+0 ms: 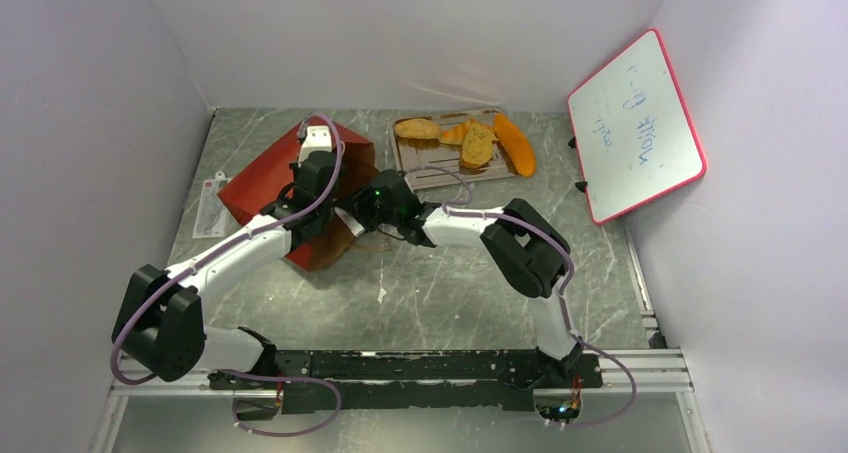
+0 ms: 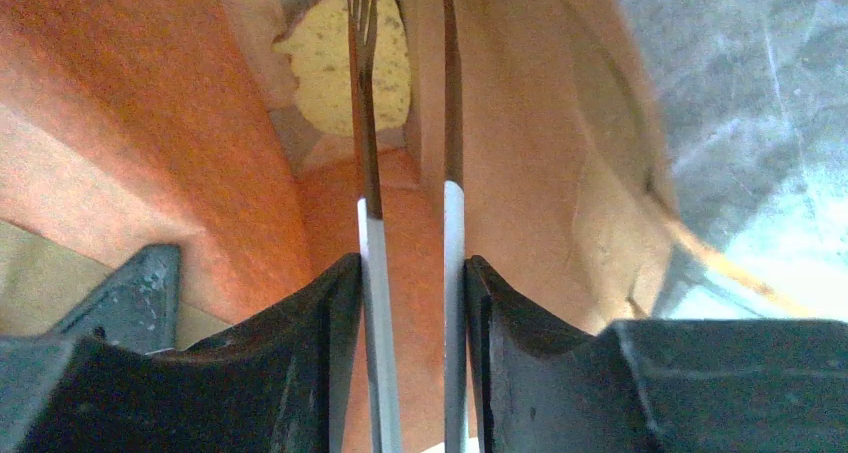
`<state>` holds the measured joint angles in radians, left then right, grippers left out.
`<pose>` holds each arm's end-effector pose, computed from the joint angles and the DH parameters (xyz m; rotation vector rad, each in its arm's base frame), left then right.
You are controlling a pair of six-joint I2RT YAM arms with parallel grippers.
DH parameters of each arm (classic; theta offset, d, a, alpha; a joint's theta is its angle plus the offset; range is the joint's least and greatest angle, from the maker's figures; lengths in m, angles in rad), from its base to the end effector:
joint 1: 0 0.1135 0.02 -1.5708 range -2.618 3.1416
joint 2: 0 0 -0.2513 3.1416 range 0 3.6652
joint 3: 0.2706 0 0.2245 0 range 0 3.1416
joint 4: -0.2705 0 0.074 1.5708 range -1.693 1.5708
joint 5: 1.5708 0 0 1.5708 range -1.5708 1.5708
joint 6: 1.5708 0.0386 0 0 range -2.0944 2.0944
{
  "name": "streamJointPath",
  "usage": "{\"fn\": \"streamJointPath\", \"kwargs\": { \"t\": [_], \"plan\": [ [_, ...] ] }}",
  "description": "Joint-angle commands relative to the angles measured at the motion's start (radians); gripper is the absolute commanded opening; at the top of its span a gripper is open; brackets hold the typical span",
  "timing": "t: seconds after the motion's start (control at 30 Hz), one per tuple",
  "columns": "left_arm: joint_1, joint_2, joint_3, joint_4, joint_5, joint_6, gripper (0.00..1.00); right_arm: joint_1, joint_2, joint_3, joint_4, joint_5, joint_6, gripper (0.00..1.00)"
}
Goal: Take the fake bread out of the paper bag
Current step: Take out the fake bread from the paper bag.
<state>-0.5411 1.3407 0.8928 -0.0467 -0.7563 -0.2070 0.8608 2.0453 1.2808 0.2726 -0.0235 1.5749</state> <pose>0.2481 -0.1182 0.2701 -0.1271 1.9295 0.2854 0.2807 0.3280 0.1774 0.8368 2.2922 1.3809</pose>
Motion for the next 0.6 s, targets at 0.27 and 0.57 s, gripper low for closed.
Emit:
{"fn": "streamJointPath", "kwargs": {
  "t": [0.27,0.57],
  "plan": [
    [-0.017,-0.015,-0.008,0.022,0.015,-0.021,0.07,-0.04,0.078,0.027,0.175,0.008,0.1,0.44],
    [-0.032,-0.005,-0.002,0.009,0.023,-0.019,0.07,-0.063,0.119,0.053,0.189,-0.013,0.086,0.44]
  ]
}}
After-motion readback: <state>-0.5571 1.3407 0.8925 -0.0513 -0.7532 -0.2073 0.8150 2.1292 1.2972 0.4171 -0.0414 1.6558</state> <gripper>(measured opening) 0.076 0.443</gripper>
